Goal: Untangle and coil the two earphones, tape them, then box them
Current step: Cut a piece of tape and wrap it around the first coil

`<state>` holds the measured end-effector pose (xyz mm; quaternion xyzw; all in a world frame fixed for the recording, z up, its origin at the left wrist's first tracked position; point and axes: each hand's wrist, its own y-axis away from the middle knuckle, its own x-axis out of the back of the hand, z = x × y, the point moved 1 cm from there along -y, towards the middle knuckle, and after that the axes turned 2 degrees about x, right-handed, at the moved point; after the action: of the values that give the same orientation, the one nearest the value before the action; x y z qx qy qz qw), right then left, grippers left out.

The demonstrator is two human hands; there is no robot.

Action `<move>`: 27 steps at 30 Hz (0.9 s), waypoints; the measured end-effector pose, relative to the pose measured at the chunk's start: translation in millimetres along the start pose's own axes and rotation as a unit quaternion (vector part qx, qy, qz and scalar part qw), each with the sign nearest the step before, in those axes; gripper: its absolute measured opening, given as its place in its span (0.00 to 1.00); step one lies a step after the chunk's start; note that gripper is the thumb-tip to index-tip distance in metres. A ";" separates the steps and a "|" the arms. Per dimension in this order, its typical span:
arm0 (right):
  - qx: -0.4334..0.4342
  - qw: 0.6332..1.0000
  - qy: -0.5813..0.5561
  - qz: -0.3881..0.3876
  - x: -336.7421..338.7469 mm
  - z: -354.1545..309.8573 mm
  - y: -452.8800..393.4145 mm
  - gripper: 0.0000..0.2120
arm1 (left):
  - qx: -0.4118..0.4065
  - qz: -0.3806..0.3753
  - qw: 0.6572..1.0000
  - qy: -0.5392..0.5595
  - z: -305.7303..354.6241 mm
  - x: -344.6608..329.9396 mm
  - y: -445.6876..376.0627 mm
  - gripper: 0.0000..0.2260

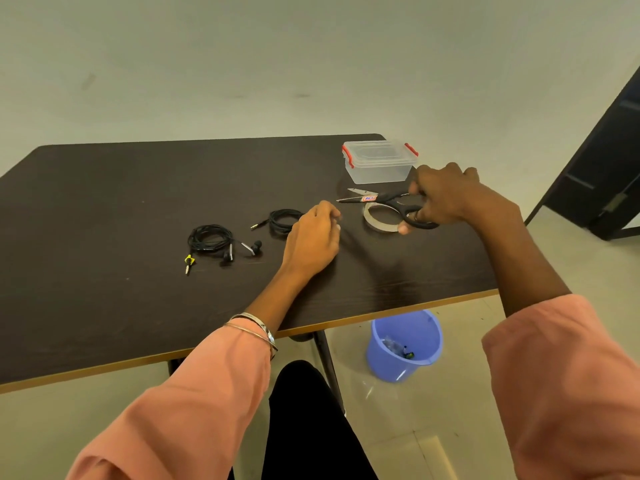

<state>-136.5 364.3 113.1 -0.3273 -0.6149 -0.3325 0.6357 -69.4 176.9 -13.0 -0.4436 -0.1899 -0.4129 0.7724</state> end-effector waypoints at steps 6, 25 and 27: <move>-0.001 0.992 -0.110 -0.055 -6.5 4.0 -11.1 0.30 | -0.070 -0.146 0.986 0.041 3.9 -0.7 -1.4 0.08; -0.001 0.979 -0.206 -0.001 -23.0 -0.7 -33.0 0.30 | -0.040 -0.298 0.953 -0.043 2.7 -13.4 -11.2 0.08; 0.000 0.976 -0.216 0.030 -24.0 -3.5 -36.3 0.25 | -0.040 -0.295 0.953 -0.046 2.3 -13.4 -10.8 0.09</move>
<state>-165.1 341.4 89.3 -0.4095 -0.7278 -0.2344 0.4977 -85.8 182.2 -14.9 -0.4167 -0.3311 -0.6090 0.5880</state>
